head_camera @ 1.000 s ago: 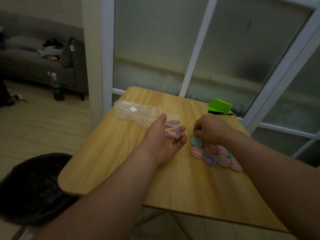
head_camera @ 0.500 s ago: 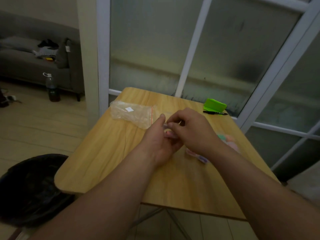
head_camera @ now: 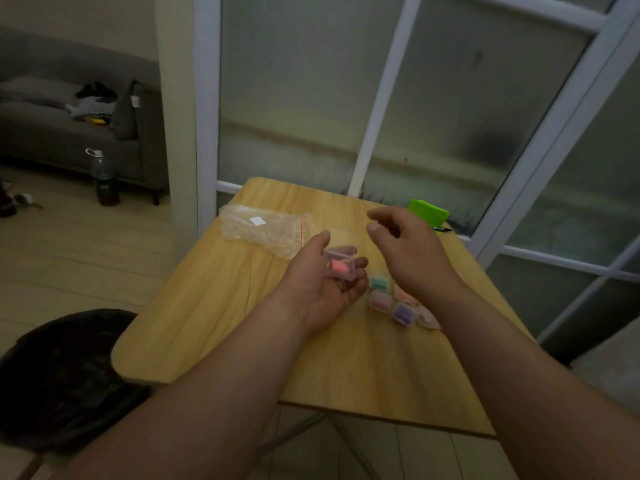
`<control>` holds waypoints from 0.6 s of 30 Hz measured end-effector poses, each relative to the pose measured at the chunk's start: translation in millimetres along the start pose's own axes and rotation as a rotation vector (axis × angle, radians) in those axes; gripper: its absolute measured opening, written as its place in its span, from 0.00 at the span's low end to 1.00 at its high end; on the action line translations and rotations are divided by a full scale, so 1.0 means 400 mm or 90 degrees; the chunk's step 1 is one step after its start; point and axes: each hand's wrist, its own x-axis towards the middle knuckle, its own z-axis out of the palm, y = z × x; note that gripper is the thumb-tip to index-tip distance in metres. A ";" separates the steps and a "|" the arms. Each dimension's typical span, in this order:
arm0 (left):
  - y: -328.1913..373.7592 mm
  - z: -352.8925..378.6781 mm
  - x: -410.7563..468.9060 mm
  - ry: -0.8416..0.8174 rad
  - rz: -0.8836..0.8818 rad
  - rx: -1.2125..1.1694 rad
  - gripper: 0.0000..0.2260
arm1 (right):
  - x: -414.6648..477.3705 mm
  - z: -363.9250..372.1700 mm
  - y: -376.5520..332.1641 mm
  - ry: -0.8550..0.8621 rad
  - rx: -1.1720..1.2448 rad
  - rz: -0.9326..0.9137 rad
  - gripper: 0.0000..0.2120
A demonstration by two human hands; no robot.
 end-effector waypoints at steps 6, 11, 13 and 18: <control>0.006 -0.002 -0.002 -0.002 -0.005 -0.024 0.32 | -0.062 0.006 -0.017 -0.086 -0.013 -0.043 0.09; 0.007 -0.006 -0.016 -0.054 -0.022 -0.005 0.33 | -0.136 0.019 -0.017 -0.144 -0.062 -0.086 0.08; 0.000 -0.001 -0.026 -0.089 -0.027 0.006 0.29 | -0.135 0.017 -0.018 -0.149 -0.057 -0.082 0.10; -0.007 0.008 -0.048 -0.157 -0.005 0.091 0.19 | -0.132 -0.004 -0.001 -0.123 0.017 -0.037 0.20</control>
